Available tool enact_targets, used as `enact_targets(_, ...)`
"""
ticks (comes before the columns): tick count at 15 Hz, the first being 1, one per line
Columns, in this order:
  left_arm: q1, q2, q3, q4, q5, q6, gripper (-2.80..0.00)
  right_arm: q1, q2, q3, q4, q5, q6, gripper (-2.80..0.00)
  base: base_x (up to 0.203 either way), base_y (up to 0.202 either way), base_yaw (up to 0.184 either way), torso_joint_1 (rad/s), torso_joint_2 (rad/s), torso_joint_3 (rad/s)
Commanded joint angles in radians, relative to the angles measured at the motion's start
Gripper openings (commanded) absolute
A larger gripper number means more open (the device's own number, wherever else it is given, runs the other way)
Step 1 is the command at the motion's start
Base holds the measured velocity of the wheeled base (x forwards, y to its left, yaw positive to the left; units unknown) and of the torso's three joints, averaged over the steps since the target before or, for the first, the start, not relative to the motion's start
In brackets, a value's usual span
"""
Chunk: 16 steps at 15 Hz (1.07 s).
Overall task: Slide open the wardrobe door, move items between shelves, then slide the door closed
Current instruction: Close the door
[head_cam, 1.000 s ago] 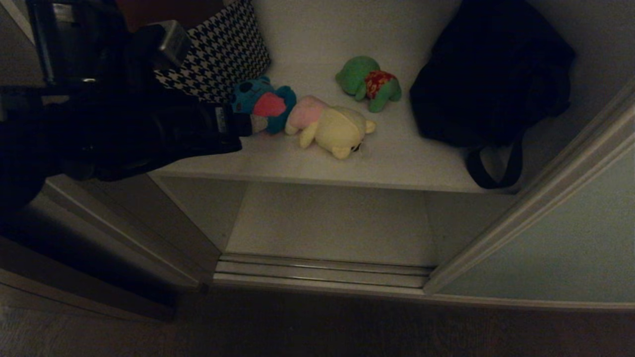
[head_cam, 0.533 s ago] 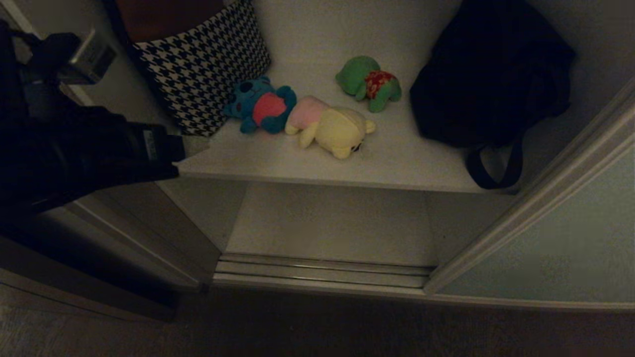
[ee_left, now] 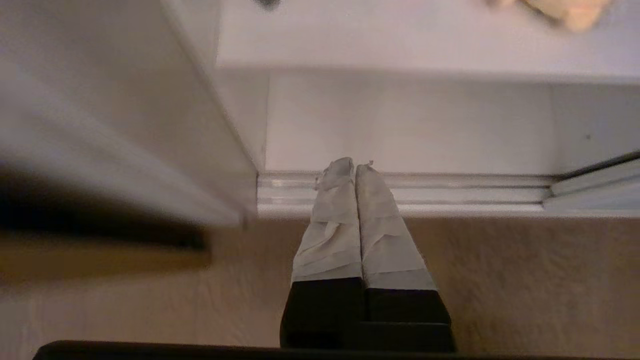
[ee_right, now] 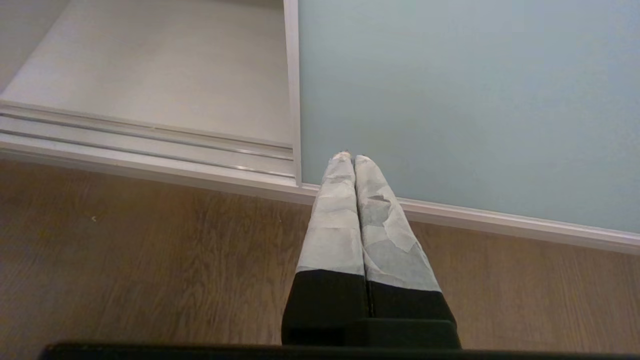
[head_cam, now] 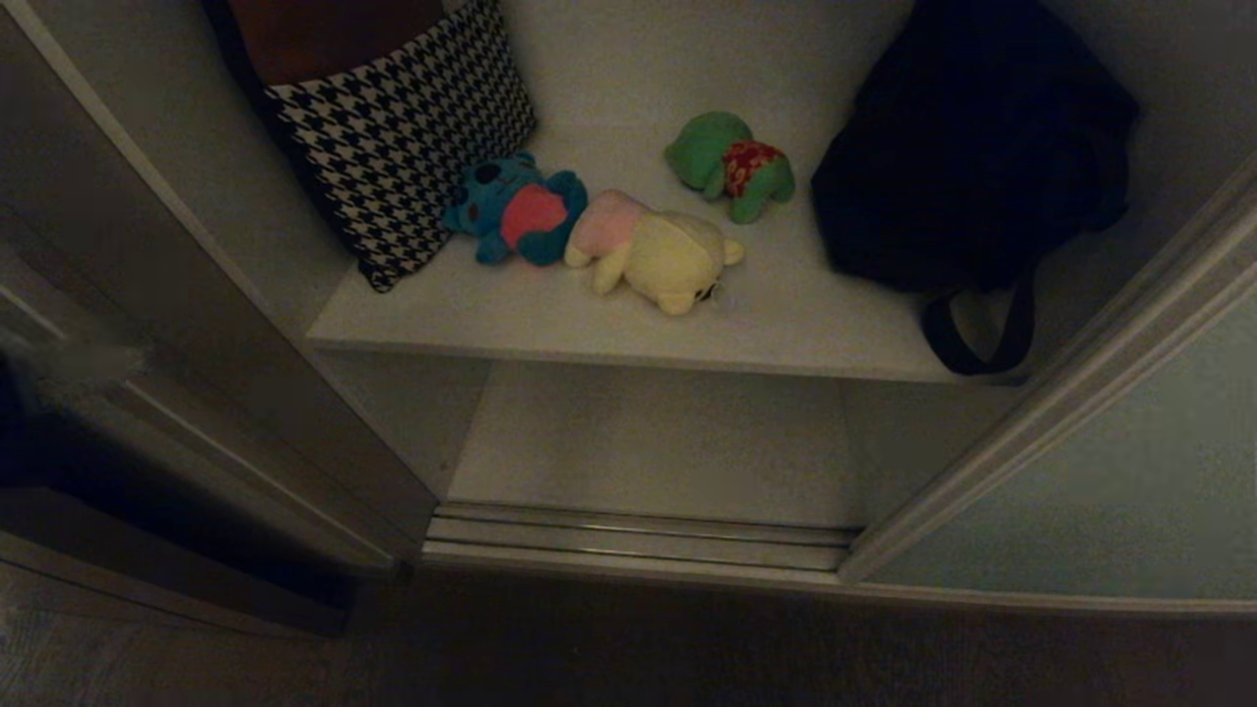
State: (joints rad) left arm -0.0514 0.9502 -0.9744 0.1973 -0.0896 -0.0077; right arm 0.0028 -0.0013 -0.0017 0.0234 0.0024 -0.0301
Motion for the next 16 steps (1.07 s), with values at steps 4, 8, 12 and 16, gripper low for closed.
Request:
enact_targets(4,0.035,-0.393,0.129,0.109,-0.023,-0.031,-2.8,0.0,0.0,0.0,0.001,0.001,-0.001,-2.8,0.0,0.0,0.0,0.0,0.0,0.0)
enact_targets(8,0.058,-0.658,0.362,0.164,-0.095,0.013,-2.8,0.0,0.0,0.0,0.0,0.001,-0.001,-2.8,0.0,0.0,0.0,0.0,0.0,0.0)
enact_targets(12,0.065,-0.817,0.654,0.05,-0.065,0.088,-2.8,0.0,0.0,0.0,0.0,0.001,-0.001,-2.8,0.0,0.0,0.0,0.0,0.0,0.0)
enact_targets(16,0.06,-0.943,0.884,-0.078,-0.033,0.172,-2.8,0.0,0.0,0.0,0.0,0.001,-0.001,-2.8,0.0,0.0,0.0,0.0,0.0,0.0)
